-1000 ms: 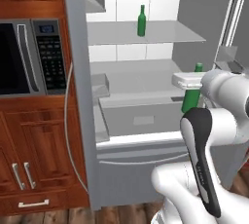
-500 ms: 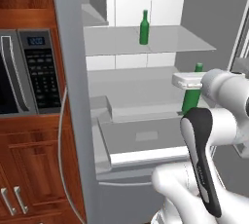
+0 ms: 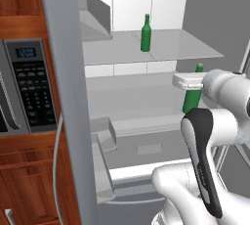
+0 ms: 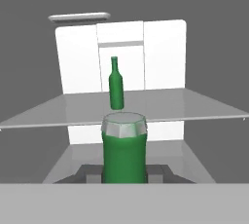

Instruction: Place the beers on the top shelf of the fridge to keep them out of children's reach, and place the kiwi on lower shelves for easy access.

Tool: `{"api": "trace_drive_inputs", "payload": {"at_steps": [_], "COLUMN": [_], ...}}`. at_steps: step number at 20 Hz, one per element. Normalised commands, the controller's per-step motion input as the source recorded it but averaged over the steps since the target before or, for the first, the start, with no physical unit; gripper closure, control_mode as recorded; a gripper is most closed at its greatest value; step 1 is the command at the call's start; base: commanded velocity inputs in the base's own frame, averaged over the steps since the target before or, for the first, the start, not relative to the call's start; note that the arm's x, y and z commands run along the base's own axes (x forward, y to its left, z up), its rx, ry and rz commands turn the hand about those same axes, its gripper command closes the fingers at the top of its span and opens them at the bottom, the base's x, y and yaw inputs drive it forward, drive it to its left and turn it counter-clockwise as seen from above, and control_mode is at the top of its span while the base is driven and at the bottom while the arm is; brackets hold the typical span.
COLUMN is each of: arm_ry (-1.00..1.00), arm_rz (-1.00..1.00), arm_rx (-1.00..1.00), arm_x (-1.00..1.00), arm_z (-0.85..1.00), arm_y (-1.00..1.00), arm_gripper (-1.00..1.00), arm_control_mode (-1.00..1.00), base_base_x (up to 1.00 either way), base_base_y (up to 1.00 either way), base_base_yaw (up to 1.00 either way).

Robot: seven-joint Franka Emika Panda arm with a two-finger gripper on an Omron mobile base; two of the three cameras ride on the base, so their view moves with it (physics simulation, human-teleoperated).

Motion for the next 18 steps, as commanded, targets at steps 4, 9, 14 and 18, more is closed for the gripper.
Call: {"api": "trace_drive_inputs", "payload": {"at_steps": [4, 9, 14, 18], "arm_ry": [0.0, 0.0, 0.0, 0.0], "arm_rz": [-0.07, -0.01, 0.0, 0.0], "arm_rx": [0.0, 0.0, 0.0, 0.0], "arm_x": [0.32, 0.09, 0.06, 0.09], "arm_z": [0.04, 0.33, 0.53, 0.58], "arm_y": [0.0, 0.0, -0.05, -0.17], "arm_gripper": [1.0, 1.0, 1.0, 1.0], "arm_control_mode": [-1.0, -1.0, -1.0, -1.0], "base_base_x": [0.0, 0.0, 0.0, 0.0], "base_base_y": [0.0, 0.0, 0.0, 0.0], "base_base_yaw": [0.0, 0.0, 0.0, 0.0]}}
